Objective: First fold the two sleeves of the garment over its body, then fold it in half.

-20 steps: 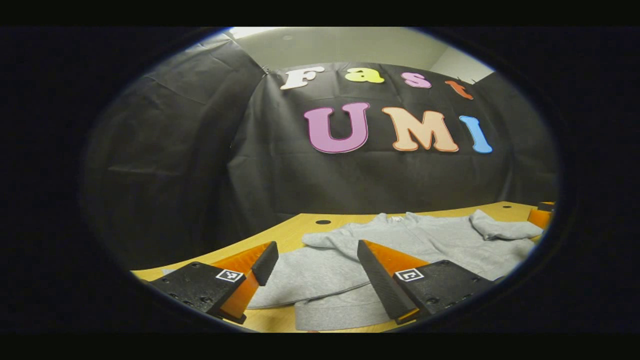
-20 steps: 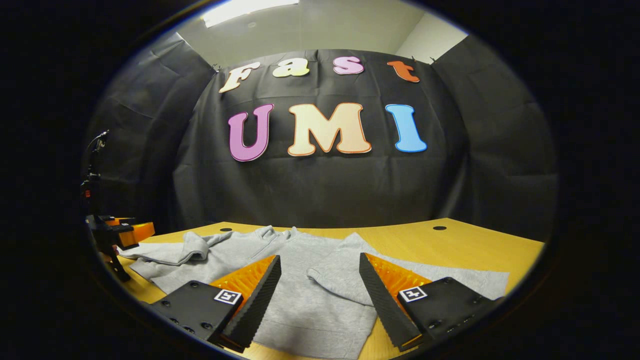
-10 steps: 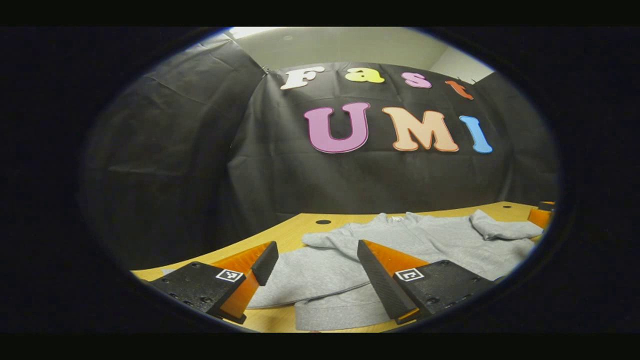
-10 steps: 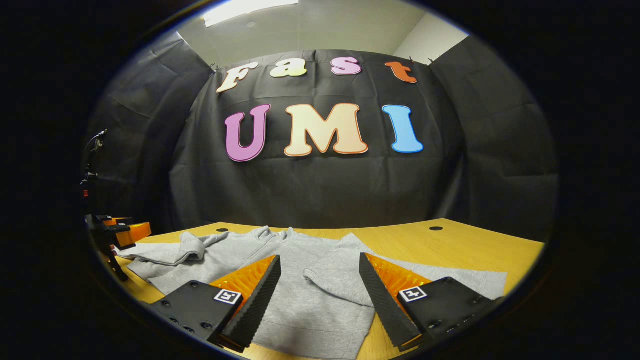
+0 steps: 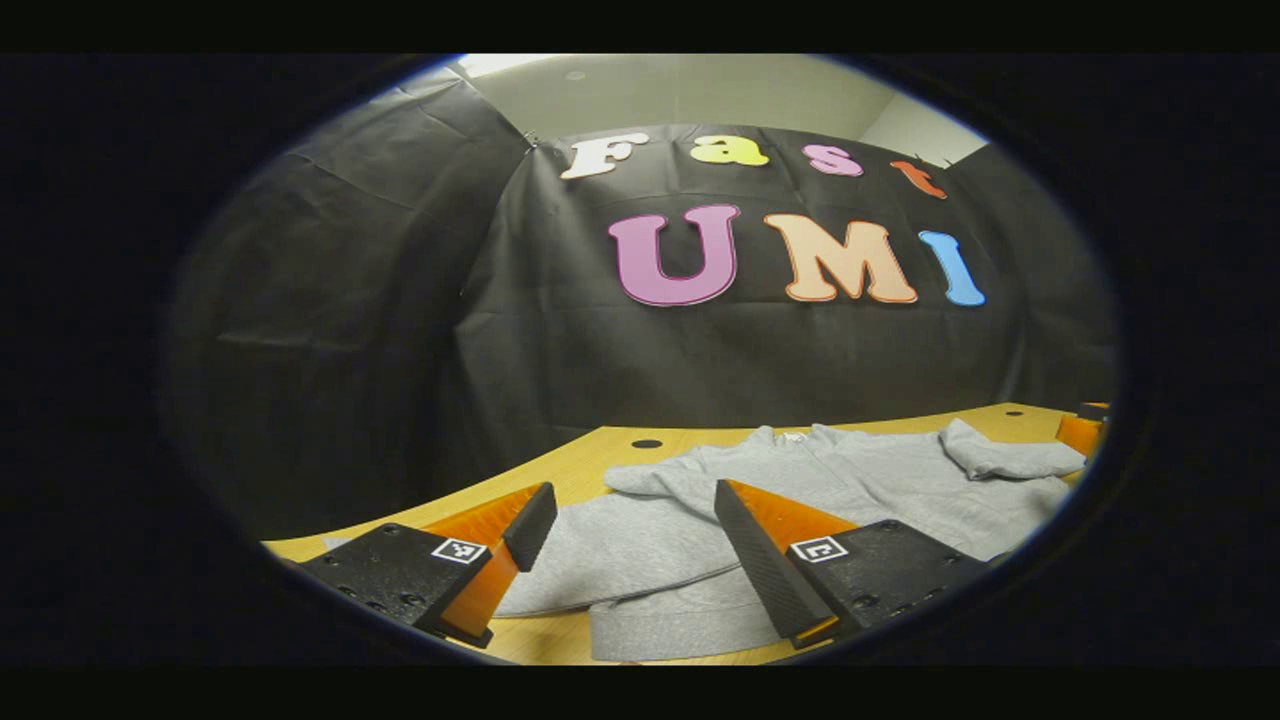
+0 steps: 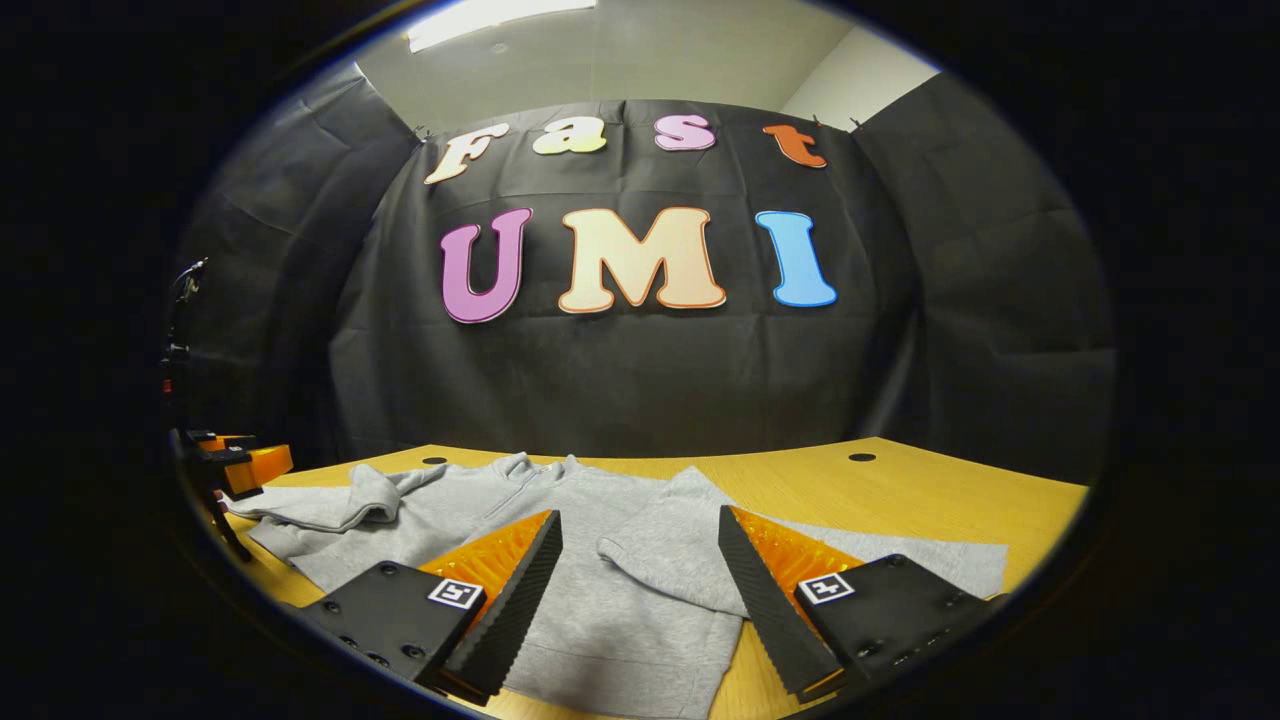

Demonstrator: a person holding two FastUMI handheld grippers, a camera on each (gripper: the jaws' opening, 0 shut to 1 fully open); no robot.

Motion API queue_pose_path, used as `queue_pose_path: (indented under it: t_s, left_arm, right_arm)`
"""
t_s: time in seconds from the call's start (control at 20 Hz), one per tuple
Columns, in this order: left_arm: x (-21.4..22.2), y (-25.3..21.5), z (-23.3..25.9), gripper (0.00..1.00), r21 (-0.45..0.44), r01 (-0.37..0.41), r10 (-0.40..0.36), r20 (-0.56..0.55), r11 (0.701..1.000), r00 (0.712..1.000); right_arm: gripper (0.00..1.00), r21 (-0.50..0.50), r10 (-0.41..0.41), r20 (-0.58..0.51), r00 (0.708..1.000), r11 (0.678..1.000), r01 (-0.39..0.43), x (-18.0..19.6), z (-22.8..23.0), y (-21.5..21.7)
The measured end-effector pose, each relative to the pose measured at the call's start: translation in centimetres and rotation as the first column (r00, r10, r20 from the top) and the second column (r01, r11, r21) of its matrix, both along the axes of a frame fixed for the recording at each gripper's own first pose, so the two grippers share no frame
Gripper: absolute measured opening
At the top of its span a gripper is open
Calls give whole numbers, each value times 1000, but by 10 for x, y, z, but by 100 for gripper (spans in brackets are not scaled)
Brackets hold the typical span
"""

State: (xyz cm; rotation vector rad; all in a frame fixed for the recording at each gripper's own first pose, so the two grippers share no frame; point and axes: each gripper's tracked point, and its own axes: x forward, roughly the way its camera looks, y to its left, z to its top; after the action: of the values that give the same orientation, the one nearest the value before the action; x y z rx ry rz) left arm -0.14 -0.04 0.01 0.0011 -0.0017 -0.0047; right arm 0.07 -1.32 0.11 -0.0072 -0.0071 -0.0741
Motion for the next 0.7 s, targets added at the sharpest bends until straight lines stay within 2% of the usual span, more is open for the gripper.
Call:
queue_pose_path:
  t_s: [0.1, 0.2, 0.3, 0.5, 0.7]
  left_arm:
    - [0, 0, 0, 94, 0, 0, 0, 0, 1000, 1000]
    - [-1, 0, 0, 95, 0, 0, 0, 0, 1000, 1000]
    - [-1, 0, 0, 94, -1, 0, 0, -1, 1000, 1000]
    - [-1, -1, 0, 93, 0, 0, 0, -1, 1000, 1000]
    - [-1, 0, 0, 94, 0, -1, 1, 0, 1000, 1000]
  right_arm:
    - [98, 1, 11, -10, 1000, 1000, -11, 1, -2, -1]
    - [98, 1, -12, -52, 999, 1000, 12, 1, -8, -9]
    - [98, 13, -44, -98, 994, 999, 46, 1, -12, -34]
    - [97, 30, -110, -136, 984, 993, 115, -7, 20, -96]
    - [98, -30, -219, -277, 936, 975, 220, -24, 27, -172]
